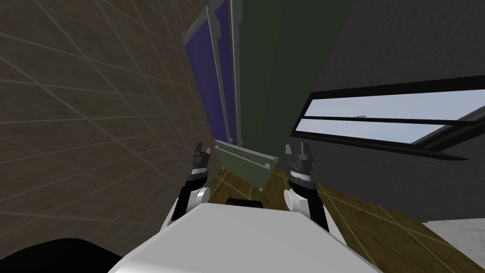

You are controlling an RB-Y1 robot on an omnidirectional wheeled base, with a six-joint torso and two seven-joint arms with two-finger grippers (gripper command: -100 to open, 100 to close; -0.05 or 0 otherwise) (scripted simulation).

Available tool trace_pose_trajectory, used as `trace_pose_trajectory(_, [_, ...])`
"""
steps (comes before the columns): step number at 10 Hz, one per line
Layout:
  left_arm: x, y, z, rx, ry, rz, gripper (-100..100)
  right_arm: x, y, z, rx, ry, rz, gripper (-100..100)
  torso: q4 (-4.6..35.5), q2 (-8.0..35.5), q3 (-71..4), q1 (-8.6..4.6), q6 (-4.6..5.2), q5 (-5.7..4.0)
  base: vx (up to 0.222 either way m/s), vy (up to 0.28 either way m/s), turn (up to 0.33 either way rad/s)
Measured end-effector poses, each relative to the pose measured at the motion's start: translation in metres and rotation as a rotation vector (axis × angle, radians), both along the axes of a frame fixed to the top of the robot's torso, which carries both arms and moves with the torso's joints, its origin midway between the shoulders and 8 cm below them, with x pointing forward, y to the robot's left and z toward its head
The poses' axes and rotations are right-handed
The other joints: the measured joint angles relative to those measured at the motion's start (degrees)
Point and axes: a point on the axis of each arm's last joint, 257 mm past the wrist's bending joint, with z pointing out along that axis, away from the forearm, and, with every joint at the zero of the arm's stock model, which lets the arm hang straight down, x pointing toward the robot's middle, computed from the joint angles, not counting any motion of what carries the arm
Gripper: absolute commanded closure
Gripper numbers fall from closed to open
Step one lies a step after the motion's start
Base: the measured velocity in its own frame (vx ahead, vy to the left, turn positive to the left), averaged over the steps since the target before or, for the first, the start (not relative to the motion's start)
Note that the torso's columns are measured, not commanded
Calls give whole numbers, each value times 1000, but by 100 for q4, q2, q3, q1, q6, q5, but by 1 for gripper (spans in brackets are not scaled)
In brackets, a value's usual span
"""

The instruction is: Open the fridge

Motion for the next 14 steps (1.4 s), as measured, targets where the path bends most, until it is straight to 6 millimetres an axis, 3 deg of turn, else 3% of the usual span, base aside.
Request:
trace_pose_trajectory(2, [0,0,0,0,0,0,0,0,0,0,0,0,0,0,600,597,-1200,0,0,0,0,0,0])
trace_pose_trajectory(9, [0,0,0,0,0,0,0,0,0,0,0,0,0,0,3537,3539,-7073,0,0,0,0,0,0])
trace_pose_trajectory(10, [0,0,0,0,0,0,-100,0,0,0,0,0,0,0,3960,3962,-7919,0,0,0,12,4,-22])
trace_pose_trajectory(11, [1,-3,-2,20,9,-13,-100,0,0,0,0,0,0,0,4149,4153,-8314,3,0,1,11,12,-38])
trace_pose_trajectory(14, [11,-14,-11,88,49,-62,-100,0,0,0,0,0,0,0,4225,4221,-8460,2,0,1,27,21,-47])
